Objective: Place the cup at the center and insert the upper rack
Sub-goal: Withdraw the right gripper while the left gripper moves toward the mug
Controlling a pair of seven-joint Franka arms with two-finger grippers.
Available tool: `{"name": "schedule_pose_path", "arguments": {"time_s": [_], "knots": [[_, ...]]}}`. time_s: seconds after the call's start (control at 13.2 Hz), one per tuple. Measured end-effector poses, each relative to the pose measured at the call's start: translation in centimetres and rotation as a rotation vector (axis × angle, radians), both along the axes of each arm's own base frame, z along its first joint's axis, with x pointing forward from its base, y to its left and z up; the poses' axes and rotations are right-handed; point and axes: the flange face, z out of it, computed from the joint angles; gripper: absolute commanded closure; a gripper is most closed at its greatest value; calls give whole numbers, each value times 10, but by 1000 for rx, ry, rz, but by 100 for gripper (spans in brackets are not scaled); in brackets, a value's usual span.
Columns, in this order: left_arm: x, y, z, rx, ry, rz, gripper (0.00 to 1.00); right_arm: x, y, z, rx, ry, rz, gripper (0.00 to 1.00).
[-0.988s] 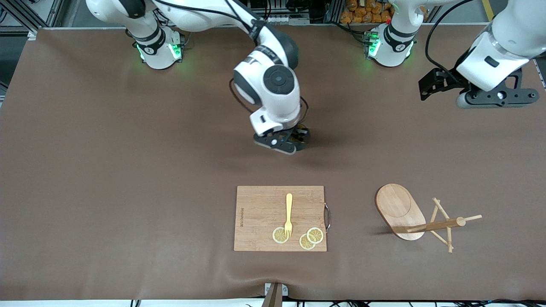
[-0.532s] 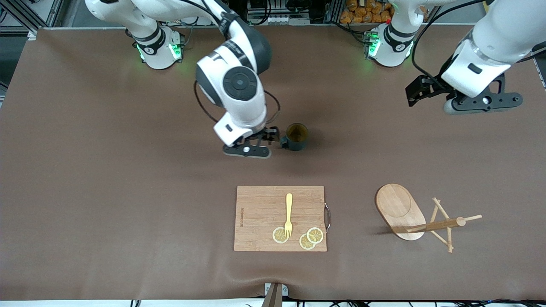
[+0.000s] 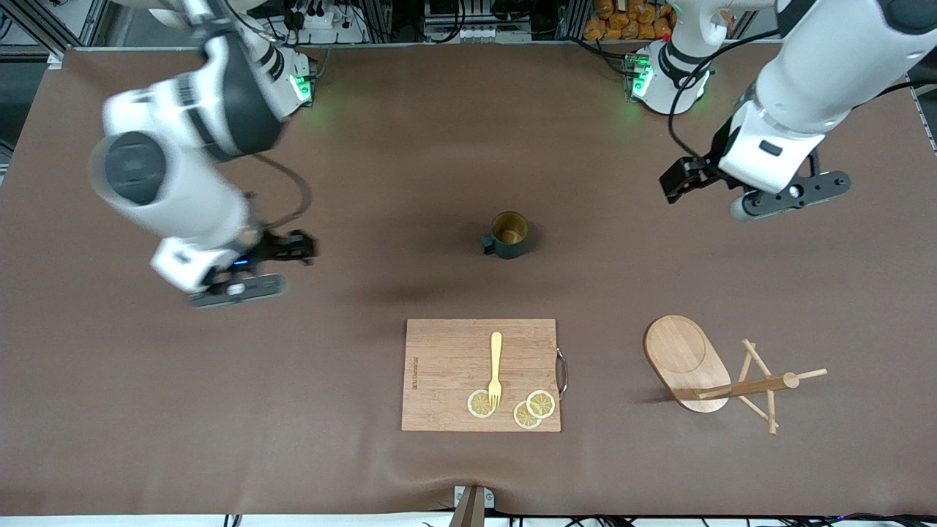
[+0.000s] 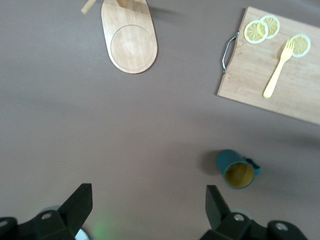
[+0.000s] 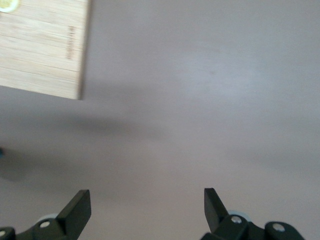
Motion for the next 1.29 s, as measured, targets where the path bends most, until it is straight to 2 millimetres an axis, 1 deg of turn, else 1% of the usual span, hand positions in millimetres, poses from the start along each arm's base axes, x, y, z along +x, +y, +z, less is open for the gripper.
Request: {"name": "schedule_pose_path", "arguments": {"time_s": [0.08, 0.15, 0.23, 0.3, 0.46, 0.53, 0.68, 0.99, 1.14, 1.29], "knots": [[2, -11, -8, 7, -5, 28, 0, -1, -36, 6, 5, 8, 10, 0], [4, -25, -16, 18, -12, 60, 0, -9, -64, 15, 9, 23, 7, 0], [4, -40, -25, 31, -20, 98, 0, -21, -83, 27, 10, 48, -7, 0], [3, -53, -32, 42, -22, 133, 0, -33, -96, 41, 11, 69, -21, 0], [0, -74, -46, 63, -26, 183, 0, -52, -107, 69, 10, 70, -34, 0], [-1, -82, -52, 91, -38, 206, 0, -59, -110, 79, -2, 69, -33, 0], [0, -92, -66, 136, -52, 252, 0, -70, -119, 92, -18, 76, -43, 0], [11, -112, -95, 113, -69, 337, 0, -86, -149, 107, -18, 109, -97, 0], [18, -116, -96, 78, -102, 362, 0, -91, -163, 111, -18, 123, -123, 0], [20, -117, -94, 63, -117, 396, 0, -92, -171, 116, -17, 117, -139, 0]]}}
